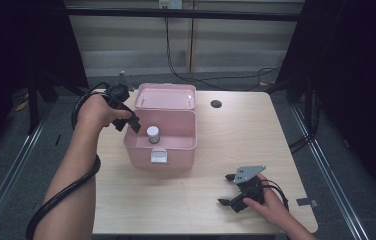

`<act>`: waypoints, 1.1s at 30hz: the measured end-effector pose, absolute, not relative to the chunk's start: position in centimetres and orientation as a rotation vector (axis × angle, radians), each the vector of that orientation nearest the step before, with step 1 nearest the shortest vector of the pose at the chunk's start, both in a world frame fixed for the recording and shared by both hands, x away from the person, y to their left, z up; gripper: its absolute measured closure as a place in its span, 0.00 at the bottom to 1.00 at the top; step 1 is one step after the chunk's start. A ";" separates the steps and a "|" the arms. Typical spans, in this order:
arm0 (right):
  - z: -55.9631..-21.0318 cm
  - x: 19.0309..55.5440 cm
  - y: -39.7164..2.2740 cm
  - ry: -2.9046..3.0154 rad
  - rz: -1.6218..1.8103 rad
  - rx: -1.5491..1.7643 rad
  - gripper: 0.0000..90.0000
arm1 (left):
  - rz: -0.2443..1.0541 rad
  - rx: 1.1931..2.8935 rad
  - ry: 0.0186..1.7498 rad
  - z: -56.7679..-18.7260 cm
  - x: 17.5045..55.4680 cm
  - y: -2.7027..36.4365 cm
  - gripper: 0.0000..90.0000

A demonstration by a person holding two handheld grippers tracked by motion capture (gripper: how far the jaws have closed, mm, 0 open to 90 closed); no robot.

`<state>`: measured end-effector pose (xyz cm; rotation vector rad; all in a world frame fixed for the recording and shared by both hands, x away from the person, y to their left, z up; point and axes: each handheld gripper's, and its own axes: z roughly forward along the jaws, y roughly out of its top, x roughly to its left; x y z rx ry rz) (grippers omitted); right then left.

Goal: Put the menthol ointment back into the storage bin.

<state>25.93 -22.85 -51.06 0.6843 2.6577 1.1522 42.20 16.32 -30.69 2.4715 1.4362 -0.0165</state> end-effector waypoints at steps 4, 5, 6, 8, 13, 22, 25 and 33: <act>-51.1 25.9 -22.8 2.657 1.153 0.686 0.12 | -0.011 2.455 1.455 -30.6 41.9 17.2 0.28; -51.1 26.0 -22.8 2.654 1.154 0.682 0.12 | -0.011 2.455 1.455 -30.6 41.9 17.2 0.28; -51.1 26.0 -22.8 2.654 1.154 0.682 0.12 | -0.013 2.455 1.452 -30.5 41.8 17.4 0.28; -51.1 26.0 -22.8 2.654 1.154 0.682 0.12 | -0.013 2.447 1.458 -30.5 41.6 17.9 0.28; -51.1 25.9 -22.8 2.655 1.155 0.683 0.12 | -0.012 2.424 1.478 -30.8 41.0 19.2 0.28; -51.1 26.0 -22.9 2.654 1.154 0.681 0.12 | -0.013 2.402 1.495 -31.3 40.3 21.4 0.28; -51.1 26.0 -22.8 2.655 1.154 0.683 0.12 | -0.012 2.387 1.510 -31.6 39.9 22.0 0.27; -51.1 25.9 -22.8 2.655 1.155 0.683 0.12 | -0.017 2.387 1.505 -32.8 38.9 23.7 0.26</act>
